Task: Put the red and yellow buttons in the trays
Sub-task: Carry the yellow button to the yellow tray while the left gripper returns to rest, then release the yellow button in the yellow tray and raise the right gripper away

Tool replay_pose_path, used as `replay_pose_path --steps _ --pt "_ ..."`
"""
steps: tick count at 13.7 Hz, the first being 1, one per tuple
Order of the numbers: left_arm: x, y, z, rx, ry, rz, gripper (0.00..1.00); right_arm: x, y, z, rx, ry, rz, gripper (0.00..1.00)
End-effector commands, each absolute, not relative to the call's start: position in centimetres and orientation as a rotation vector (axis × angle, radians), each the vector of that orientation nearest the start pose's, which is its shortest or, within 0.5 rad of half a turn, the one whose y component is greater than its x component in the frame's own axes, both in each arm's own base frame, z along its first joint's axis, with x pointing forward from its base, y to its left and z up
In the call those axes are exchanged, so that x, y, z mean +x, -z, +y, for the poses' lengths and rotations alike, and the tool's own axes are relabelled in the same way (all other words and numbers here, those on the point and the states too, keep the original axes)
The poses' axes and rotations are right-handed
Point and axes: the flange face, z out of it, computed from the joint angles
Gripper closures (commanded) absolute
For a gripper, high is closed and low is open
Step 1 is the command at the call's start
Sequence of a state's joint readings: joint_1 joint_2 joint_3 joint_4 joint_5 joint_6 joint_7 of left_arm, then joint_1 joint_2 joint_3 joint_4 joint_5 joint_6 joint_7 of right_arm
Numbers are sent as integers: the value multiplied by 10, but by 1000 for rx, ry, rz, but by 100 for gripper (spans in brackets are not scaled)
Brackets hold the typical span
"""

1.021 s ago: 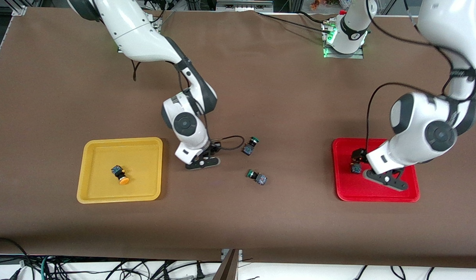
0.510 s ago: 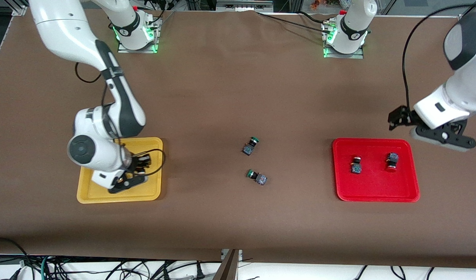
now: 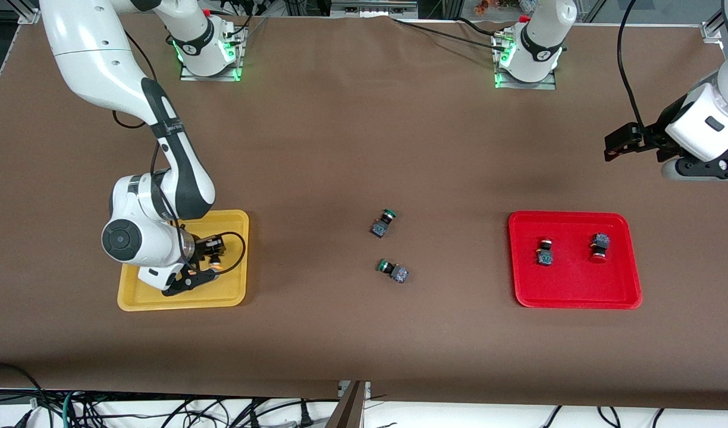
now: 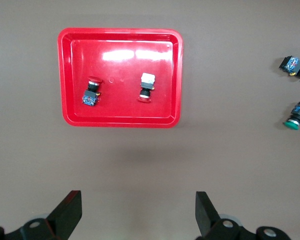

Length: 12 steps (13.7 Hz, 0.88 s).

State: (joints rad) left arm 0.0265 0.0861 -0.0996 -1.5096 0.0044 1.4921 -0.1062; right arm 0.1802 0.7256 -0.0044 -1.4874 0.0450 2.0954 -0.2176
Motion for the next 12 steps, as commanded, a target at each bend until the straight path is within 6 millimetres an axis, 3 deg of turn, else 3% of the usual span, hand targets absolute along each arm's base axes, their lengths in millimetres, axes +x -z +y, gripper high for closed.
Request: replay_pose_path --steps 1,3,7,9,12 --pt "572 -600 -37 -3145 -178 -91 0 702 -273 138 -3036 -87 -574 26" --pt "578 -592 -44 -3142 -197 -77 0 703 -311 142 -3041 -43 -545 20" --pt "590 -599 -46 -3150 -160 -73 0 676 -435 134 -3056 -18 -511 20" --pt "597 -600 -48 -3154 -150 -68 0 652 -492 113 -3073 -47 -477 20" --pt "600 -596 -45 -3154 -158 -75 0 625 -546 70 -3098 -93 -385 16"
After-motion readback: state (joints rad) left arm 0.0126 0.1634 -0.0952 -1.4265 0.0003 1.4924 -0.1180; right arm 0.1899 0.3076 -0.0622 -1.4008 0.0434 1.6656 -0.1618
